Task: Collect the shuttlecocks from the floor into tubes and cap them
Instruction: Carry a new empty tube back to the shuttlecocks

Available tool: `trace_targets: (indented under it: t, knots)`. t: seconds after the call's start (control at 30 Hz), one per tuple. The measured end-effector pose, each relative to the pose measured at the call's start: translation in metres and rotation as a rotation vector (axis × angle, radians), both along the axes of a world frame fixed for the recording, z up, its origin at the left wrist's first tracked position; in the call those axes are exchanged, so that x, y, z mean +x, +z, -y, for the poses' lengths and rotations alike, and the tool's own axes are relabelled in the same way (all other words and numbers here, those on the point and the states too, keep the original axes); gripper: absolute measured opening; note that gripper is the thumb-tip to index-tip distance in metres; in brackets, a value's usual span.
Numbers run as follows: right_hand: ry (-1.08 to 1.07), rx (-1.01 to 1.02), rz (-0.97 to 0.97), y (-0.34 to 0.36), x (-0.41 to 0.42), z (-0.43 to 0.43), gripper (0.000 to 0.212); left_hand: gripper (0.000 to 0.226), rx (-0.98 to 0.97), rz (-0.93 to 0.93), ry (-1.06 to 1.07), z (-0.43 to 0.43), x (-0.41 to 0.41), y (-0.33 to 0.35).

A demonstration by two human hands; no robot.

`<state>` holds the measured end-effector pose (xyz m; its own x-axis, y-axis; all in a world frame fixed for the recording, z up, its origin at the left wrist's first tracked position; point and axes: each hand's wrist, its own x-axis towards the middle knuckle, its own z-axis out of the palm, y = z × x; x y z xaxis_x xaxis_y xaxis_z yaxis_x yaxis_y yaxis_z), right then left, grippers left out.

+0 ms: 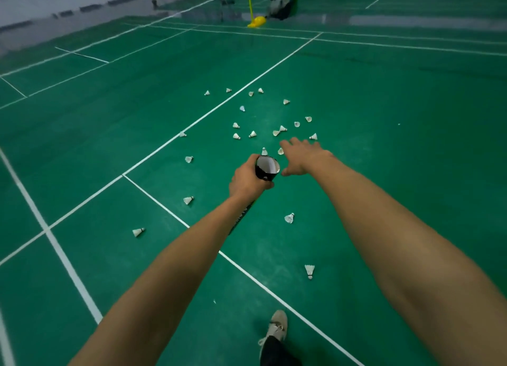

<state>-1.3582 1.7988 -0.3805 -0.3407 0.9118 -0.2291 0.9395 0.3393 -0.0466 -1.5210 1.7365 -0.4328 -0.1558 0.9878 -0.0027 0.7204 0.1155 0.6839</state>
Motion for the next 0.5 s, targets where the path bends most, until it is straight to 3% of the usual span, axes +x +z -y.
trace_targets:
  t: [0.2,0.5]
  knots:
    - [-0.161,-0.074,-0.063,-0.071,-0.024,-0.104,0.082,0.075,-0.107,-0.040,-0.090,-0.118,-0.032,-0.059]
    - [-0.304,-0.191,0.002,-0.231,-0.027,-0.157,0.067,0.073,-0.297,-0.100,-0.280,-0.212,-0.030,-0.203]
